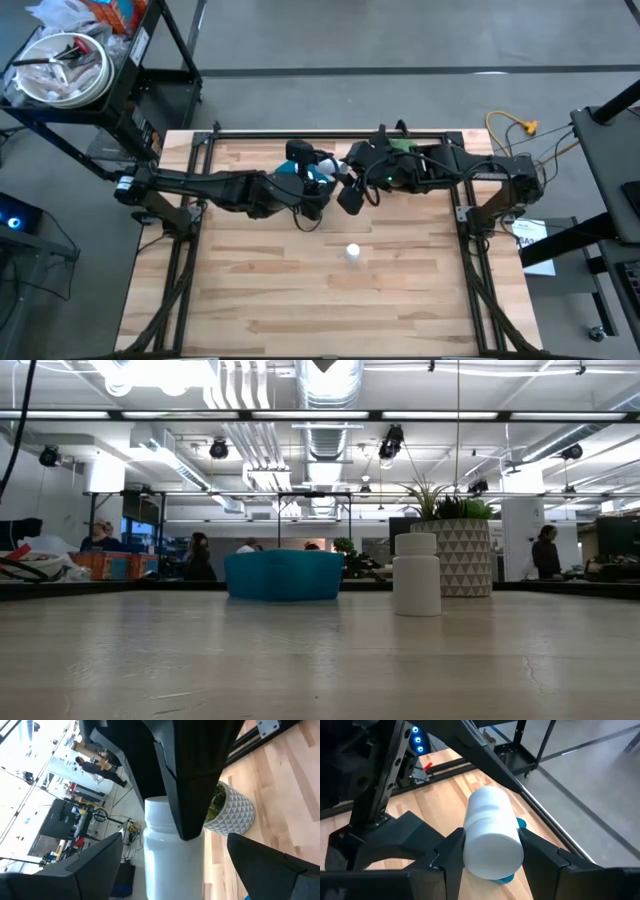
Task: Pick and place pill bottles into a basket
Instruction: Put the white pill bottle into the dark blue bin
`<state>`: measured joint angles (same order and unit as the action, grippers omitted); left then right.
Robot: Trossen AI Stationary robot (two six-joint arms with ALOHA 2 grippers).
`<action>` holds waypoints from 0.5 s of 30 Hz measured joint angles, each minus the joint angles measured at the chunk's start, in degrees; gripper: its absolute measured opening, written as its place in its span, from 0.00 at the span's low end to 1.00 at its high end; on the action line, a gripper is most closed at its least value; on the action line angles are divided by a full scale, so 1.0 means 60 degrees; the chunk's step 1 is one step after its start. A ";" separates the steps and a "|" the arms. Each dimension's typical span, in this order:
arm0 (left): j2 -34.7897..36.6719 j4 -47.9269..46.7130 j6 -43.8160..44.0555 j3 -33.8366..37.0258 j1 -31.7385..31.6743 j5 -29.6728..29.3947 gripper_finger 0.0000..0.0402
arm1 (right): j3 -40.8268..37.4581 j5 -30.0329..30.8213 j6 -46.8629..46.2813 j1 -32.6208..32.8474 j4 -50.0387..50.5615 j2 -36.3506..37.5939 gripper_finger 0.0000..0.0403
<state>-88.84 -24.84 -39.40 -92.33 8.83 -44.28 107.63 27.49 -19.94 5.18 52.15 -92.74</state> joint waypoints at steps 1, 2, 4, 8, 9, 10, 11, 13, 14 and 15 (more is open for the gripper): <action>0.0000 -0.0010 0.0002 0.0000 -0.0018 0.0000 0.85 | 0.0039 0.0034 0.0038 0.0001 0.0032 -0.0019 0.39; 0.0000 -0.0039 0.0002 0.0000 -0.0026 -0.0015 0.85 | 0.0070 0.0082 0.0066 0.0002 0.0058 -0.0040 0.39; 0.0000 -0.0036 0.0002 0.0000 -0.0048 -0.0076 0.84 | 0.0146 0.0121 0.0112 0.0002 0.0145 -0.0099 0.39; 0.0000 -0.0044 0.0000 0.0000 -0.0087 -0.0109 0.78 | 0.0296 0.0126 0.0219 0.0006 0.0302 -0.0199 0.39; 0.0000 -0.0050 0.0001 0.0000 -0.0098 -0.0107 0.76 | 0.0296 0.0126 0.0241 0.0010 0.0286 -0.0199 0.39; 0.0000 -0.0051 0.0000 0.0000 -0.0103 -0.0107 0.75 | 0.0290 0.0127 0.0254 0.0010 0.0279 -0.0199 0.39; 0.0000 -0.0056 0.0000 0.0000 -0.0102 -0.0107 0.73 | 0.0275 0.0126 0.0248 0.0010 0.0284 -0.0199 0.39; 0.0000 -0.0173 0.0000 0.0000 -0.0100 -0.0102 0.70 | 0.0267 0.0126 0.0248 0.0010 0.0283 -0.0199 0.39; 0.0000 -0.0250 0.0004 0.0000 -0.0100 -0.0073 0.69 | 0.0270 0.0125 0.0254 0.0010 0.0287 -0.0199 0.39; 0.0000 -0.0316 0.0004 0.0000 -0.0100 -0.0038 0.67 | 0.0284 0.0123 0.0254 0.0010 0.0281 -0.0199 0.39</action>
<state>-88.84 -26.74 -39.38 -92.33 8.23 -44.52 109.34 28.23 -18.41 5.23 53.83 -93.93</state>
